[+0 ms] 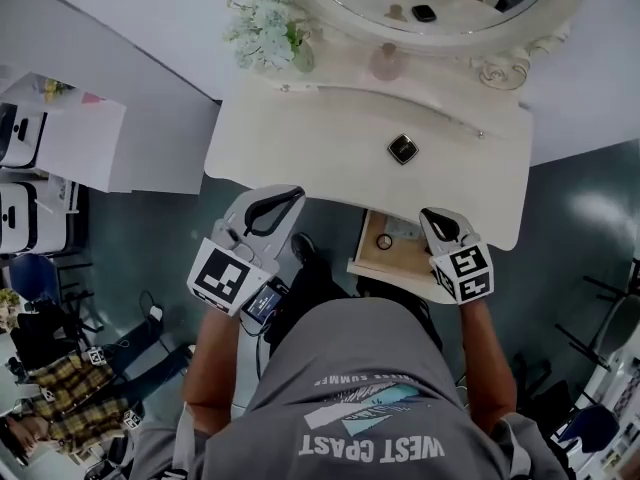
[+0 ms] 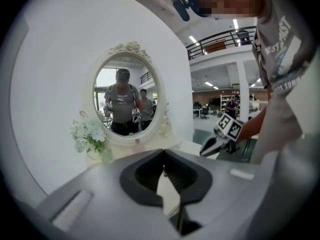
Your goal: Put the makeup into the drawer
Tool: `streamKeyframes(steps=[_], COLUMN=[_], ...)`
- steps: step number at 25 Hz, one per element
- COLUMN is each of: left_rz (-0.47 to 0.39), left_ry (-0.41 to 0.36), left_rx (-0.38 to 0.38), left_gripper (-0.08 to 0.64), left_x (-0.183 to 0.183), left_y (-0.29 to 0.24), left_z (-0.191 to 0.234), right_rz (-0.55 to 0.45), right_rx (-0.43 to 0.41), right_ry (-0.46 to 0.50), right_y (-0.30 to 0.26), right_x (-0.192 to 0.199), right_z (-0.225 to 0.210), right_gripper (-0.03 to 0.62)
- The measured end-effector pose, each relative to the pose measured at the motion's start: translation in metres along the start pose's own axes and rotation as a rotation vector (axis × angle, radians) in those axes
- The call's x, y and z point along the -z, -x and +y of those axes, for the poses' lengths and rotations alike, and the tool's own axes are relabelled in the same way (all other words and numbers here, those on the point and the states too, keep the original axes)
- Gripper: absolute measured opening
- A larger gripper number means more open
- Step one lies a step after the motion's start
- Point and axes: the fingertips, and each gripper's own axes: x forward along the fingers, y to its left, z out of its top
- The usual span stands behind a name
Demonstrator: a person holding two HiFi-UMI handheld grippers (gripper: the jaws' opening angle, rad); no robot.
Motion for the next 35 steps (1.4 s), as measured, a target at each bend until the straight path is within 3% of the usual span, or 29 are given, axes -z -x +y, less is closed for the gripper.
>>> streamKeyframes(steps=[7,17,26,35], left_rz=[-0.026,-0.055,-0.074,-0.075], left_ry=[0.032,0.033,0.028,0.015], left_rx=[-0.073,-0.145,-0.189,-0.207], left_gripper=[0.002,0.002,0.002,0.002], left_x=[0.005,0.010,0.011,0.017], left_y=[0.031,0.061,0.075,0.075], left_z=[0.013,0.024,0.027,0.028], right_rz=[-0.192,-0.348,-0.401,-0.397], right_rx=[0.065,0.134,0.111,0.098], right_ry=[0.097,0.194,0.231,0.225], right_y=[0.040,0.091,0.108,0.097], right_x=[-0.106,-0.197,-0.227,-0.222], right_z=[-0.004,0.009,0.021,0.016], right_gripper=[0.000,-0.002,-0.002,-0.002])
